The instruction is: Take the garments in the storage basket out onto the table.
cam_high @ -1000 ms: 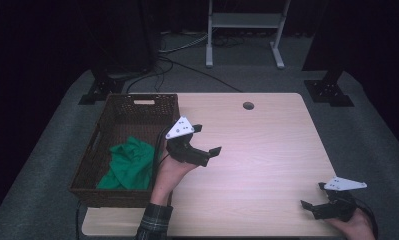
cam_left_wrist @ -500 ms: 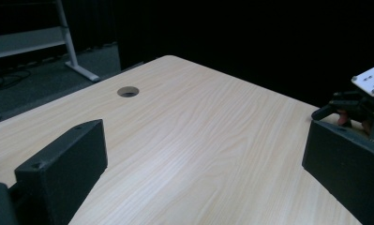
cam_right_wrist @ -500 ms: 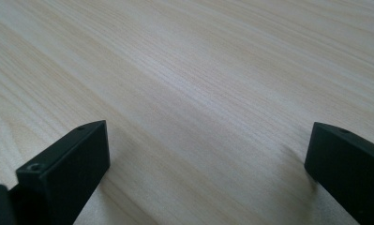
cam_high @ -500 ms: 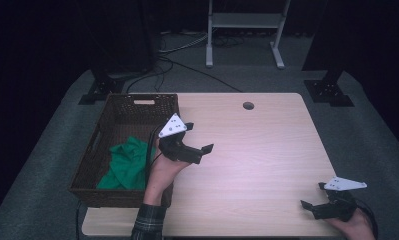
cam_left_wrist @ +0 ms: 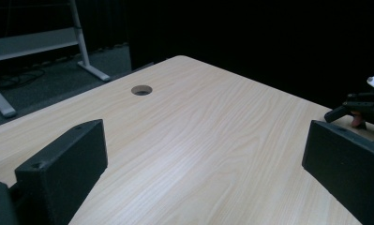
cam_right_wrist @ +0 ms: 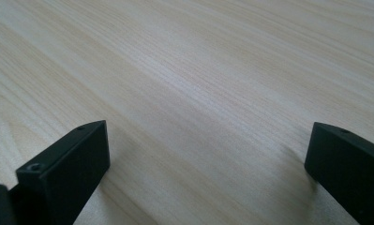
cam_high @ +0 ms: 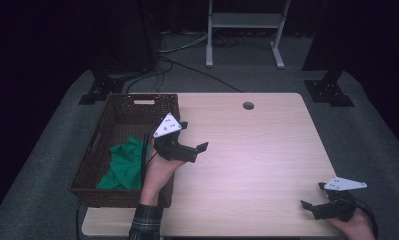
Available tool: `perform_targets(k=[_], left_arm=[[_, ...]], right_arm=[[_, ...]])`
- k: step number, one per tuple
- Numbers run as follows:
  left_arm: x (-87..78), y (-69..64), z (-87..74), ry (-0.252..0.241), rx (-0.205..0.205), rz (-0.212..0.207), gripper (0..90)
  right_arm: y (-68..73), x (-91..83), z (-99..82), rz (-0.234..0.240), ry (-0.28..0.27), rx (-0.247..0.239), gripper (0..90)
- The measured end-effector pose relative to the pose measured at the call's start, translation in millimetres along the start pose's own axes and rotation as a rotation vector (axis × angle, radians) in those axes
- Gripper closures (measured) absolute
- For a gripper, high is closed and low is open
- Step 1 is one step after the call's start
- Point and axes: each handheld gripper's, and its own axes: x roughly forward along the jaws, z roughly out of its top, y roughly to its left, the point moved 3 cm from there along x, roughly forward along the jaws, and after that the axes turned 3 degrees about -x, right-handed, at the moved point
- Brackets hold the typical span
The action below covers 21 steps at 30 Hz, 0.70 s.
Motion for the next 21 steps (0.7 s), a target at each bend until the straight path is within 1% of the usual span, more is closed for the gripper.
perform_targets(k=[10,16,21], left_arm=[[-3.2,5.1,-2.6,0.003,-0.002,0.006,0.0],[-4.5,8.8,-5.1,0.008,-0.007,0.019,0.0],[-6.4,12.9,-7.1,0.002,-0.013,0.025,0.0]], right_arm=[[0.0,0.0,0.0,0.0,0.0,-0.001,0.0],[0.0,0.0,0.0,0.0,0.0,0.001,0.0],[-0.1,0.0,0.0,0.0,0.0,-0.001,0.0]])
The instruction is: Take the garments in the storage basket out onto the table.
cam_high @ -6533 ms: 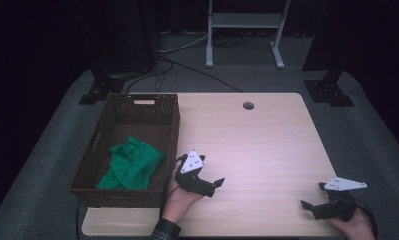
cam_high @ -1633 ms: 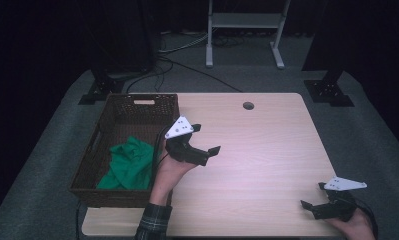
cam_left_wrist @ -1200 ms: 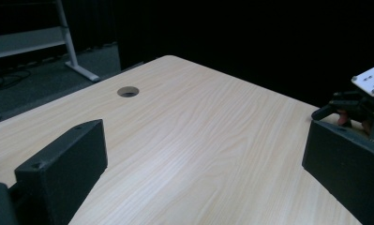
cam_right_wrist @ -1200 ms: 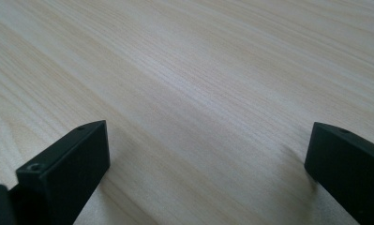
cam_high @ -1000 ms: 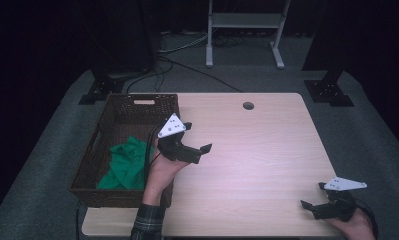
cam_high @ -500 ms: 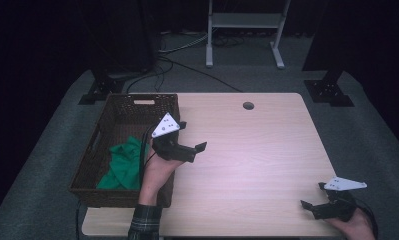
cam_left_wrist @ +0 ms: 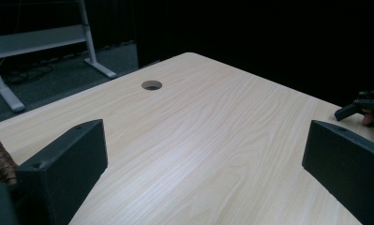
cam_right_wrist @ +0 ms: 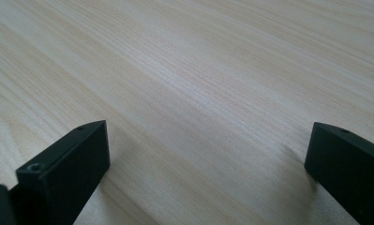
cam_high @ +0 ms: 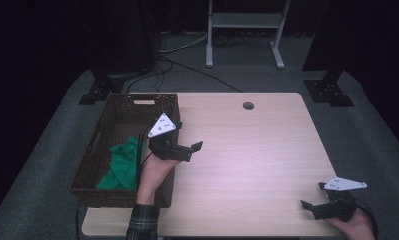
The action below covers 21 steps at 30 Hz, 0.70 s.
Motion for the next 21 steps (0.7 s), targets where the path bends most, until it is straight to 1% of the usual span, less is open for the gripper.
perform_targets(k=[4,8,21], left_arm=[[-1.4,3.4,-2.2,-0.003,-0.004,0.002,0.0],[-1.7,4.5,-3.5,-0.007,0.0,-0.012,0.0],[-4.0,9.5,-8.2,0.0,0.007,-0.004,0.0]], right_arm=[[0.0,0.0,0.0,0.0,0.0,0.0,0.0],[0.0,0.0,0.0,0.0,0.0,-0.001,0.0],[0.0,0.0,0.0,0.0,0.0,0.0,0.0]])
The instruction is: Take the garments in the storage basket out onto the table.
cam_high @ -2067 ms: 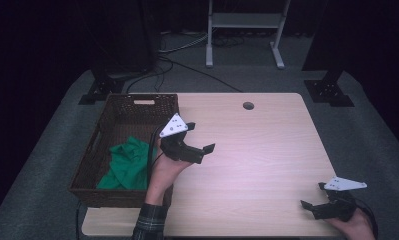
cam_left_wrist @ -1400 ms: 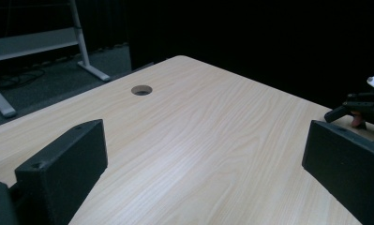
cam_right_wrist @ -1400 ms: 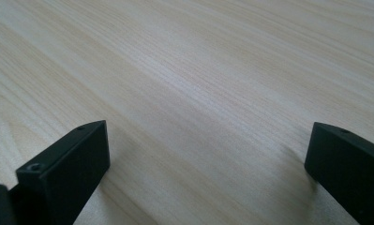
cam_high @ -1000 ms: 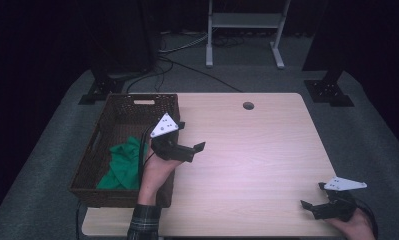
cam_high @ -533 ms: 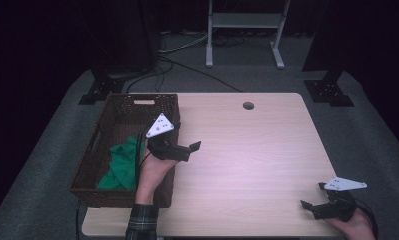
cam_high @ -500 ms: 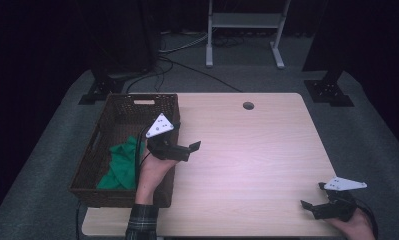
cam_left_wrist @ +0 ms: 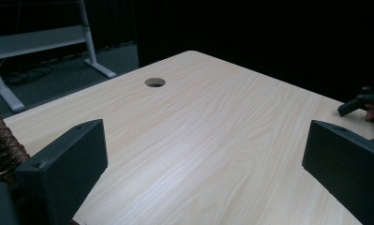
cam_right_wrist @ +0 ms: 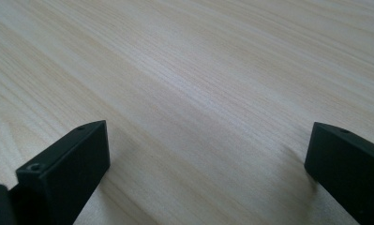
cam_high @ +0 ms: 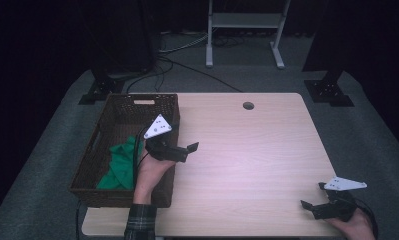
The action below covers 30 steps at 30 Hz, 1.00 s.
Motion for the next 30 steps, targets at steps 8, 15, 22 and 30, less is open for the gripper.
perform_targets(k=[8,15,22,30], left_arm=[[-4.8,5.0,-1.3,-0.006,-0.011,0.012,0.0],[-7.2,7.1,-1.9,-0.007,-0.017,0.017,0.0],[-10.3,9.9,-3.0,-0.007,-0.018,0.021,0.0],[-14.8,13.4,-3.9,-0.017,-0.025,0.032,0.0]], right_arm=[[0.1,0.0,0.0,0.0,0.0,0.002,0.0],[0.1,0.0,0.0,0.0,0.0,0.001,0.0],[0.0,0.0,0.0,0.0,0.001,0.0,0.0],[0.1,0.0,0.0,0.0,0.001,0.001,0.0]])
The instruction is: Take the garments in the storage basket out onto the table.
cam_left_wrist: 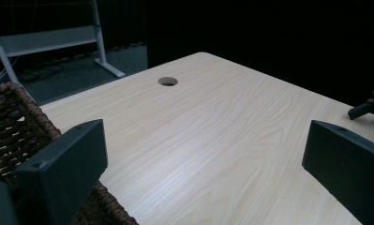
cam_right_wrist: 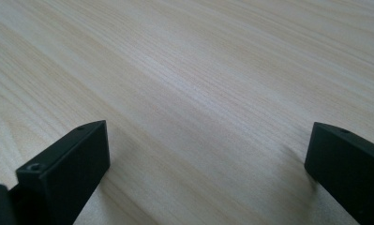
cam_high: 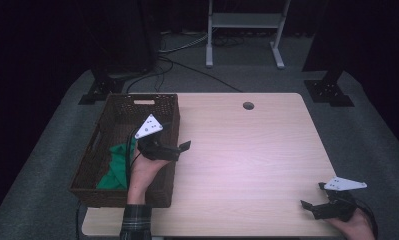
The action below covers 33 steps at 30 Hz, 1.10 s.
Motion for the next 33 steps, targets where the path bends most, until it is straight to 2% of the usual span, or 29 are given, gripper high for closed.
perform_targets(k=[33], left_arm=[[-15.5,13.2,-3.5,0.002,-0.002,0.031,0.0]], right_arm=[[-1.6,0.2,0.1,-0.013,0.001,0.012,0.0]])
